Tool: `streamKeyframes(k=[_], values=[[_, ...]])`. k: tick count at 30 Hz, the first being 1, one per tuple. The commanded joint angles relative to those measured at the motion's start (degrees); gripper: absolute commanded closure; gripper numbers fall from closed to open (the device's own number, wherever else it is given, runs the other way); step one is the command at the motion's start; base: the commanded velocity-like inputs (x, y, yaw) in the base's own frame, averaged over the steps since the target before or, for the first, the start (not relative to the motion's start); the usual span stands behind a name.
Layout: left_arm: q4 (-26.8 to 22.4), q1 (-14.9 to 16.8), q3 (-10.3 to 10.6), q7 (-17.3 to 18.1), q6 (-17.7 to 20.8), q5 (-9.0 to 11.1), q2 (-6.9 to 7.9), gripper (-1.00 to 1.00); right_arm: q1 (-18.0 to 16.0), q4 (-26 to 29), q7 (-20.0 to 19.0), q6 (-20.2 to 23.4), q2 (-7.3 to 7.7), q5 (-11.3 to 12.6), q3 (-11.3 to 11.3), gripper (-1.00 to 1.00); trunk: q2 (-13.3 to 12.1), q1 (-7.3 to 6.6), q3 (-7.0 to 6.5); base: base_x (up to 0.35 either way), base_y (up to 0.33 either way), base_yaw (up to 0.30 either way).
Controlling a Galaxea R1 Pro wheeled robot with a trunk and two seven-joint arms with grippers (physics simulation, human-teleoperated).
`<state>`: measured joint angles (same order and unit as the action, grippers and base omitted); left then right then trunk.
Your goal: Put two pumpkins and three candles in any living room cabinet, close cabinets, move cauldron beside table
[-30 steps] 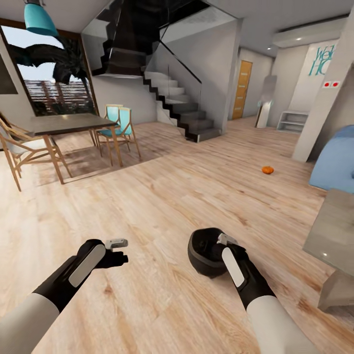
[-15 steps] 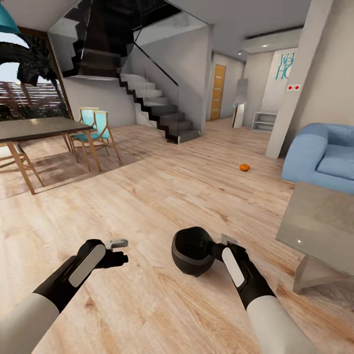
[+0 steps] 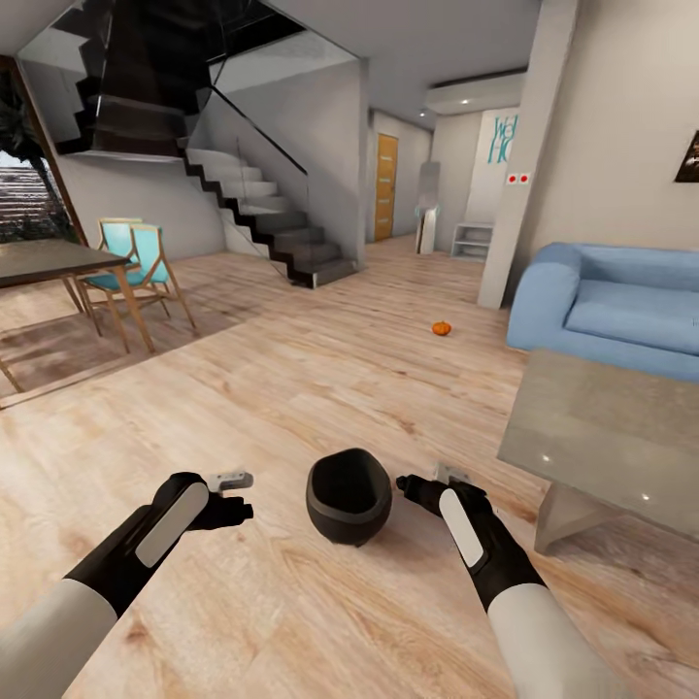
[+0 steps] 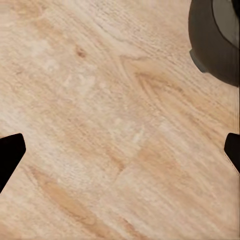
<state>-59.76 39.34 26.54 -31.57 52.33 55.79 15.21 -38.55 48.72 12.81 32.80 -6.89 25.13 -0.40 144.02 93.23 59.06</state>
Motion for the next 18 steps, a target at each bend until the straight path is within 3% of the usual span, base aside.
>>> streamKeyframes(k=[1, 7, 18], values=[[-0.1, 0.0, 0.2, -0.6, 0.0, 0.6, 0.08, -1.00, 0.0, 0.0, 0.5, 0.2, -0.02, 0.6, 0.0, -1.00, 0.0, -0.01, 0.01, 0.000, 0.000, -0.269], [-0.1, 0.0, 0.2, -0.6, 0.0, 0.6, 0.08, -1.00, 0.0, 0.1, 0.5, 0.2, -0.04, 0.6, 0.0, -1.00, 0.0, -0.01, -0.26, 0.048, 0.019, -0.248], [-0.1, 0.0, 0.3, -0.5, 0.1, 0.6, 0.12, -1.00, -0.1, 0.0, 0.5, 0.2, -0.05, 0.5, 0.0, -1.00, 0.0, -0.01, -0.43, 0.268, 0.128, -0.035]])
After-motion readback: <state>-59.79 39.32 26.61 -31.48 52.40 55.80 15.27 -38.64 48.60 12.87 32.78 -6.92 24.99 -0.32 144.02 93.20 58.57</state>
